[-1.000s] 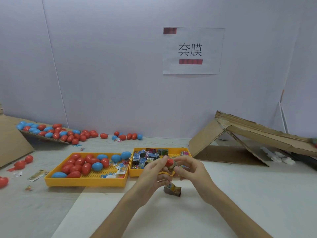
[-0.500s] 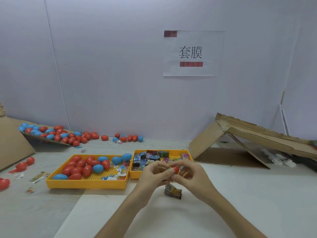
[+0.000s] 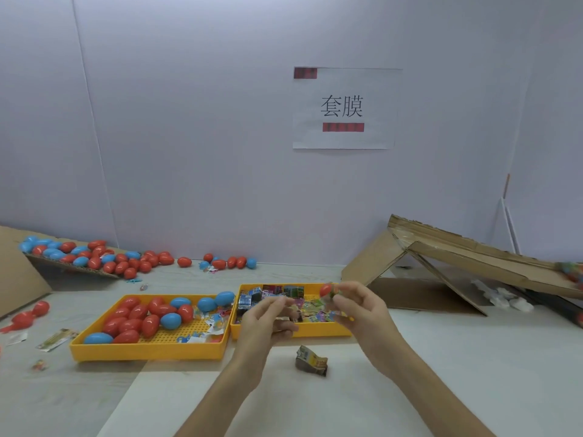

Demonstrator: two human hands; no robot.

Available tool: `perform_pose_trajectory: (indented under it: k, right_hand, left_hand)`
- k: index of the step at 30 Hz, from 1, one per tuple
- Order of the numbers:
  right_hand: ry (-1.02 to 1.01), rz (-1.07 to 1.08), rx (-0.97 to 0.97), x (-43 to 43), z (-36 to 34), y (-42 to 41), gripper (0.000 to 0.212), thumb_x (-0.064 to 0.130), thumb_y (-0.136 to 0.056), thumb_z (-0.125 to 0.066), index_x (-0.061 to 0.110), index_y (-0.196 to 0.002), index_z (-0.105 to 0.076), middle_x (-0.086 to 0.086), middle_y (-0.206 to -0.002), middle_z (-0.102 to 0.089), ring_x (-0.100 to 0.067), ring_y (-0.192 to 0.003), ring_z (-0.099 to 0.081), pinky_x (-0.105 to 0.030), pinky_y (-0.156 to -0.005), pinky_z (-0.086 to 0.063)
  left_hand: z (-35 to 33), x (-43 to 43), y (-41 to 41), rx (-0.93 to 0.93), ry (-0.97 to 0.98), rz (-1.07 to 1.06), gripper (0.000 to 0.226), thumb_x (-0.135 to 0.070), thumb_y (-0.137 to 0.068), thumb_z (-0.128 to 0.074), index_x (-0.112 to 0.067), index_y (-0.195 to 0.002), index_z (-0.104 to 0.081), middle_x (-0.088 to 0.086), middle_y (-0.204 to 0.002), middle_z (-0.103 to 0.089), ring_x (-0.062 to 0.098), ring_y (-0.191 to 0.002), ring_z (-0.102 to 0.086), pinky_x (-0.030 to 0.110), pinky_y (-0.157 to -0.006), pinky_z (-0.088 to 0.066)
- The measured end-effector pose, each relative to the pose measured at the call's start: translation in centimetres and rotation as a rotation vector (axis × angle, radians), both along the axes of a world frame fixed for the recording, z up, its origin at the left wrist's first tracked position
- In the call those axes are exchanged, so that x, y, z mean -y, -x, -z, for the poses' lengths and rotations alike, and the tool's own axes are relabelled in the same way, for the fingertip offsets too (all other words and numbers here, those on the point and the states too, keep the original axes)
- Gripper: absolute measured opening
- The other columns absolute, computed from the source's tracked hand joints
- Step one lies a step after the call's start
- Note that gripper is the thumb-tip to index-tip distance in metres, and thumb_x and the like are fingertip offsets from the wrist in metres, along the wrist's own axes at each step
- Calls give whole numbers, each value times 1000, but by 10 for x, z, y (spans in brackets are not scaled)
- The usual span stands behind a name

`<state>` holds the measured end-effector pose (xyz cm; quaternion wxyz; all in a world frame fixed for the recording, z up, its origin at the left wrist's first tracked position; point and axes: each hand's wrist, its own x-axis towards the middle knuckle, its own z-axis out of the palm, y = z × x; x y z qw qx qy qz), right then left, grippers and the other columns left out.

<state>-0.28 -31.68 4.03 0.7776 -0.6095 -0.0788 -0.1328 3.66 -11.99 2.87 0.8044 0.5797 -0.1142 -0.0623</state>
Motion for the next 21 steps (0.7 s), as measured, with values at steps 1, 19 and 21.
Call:
perform_pose_trajectory:
  k: [1,19,21]
  right_hand:
    - [-89,-17,-14,6,-4,-1,33,17,-76,-77,8,-106,-67,-14,-103,-72,-21,-93,-70,-25,-71,-56]
    - [-543,185,-200,49,-81,-65,20,16,-104,-44,5,-118,-53,-16,-106,-68,-28,-91,-68,-34,-76,-53]
    - [-281,195,-220,39,-59,-60,17,13,-103,-47,6,-111,-60,-12,-96,-70,-21,-79,-68,-31,-71,-52]
  left_hand:
    - [0,-1,-2,20,-20,-27,24,-23,-102,-56,-7,-100,-74,12,-84,-73,19,-68,-66,29,-66,-54]
    - [14,7,-3,421,-576,-143,20,-17,-100,-61,-31,-89,-69,-9,-86,-71,9,-78,-67,21,-63,-54]
    - [14,7,-2,436,-597,-151,20,-18,-100,-61,-33,-89,-69,-9,-87,-71,8,-81,-66,24,-68,-56]
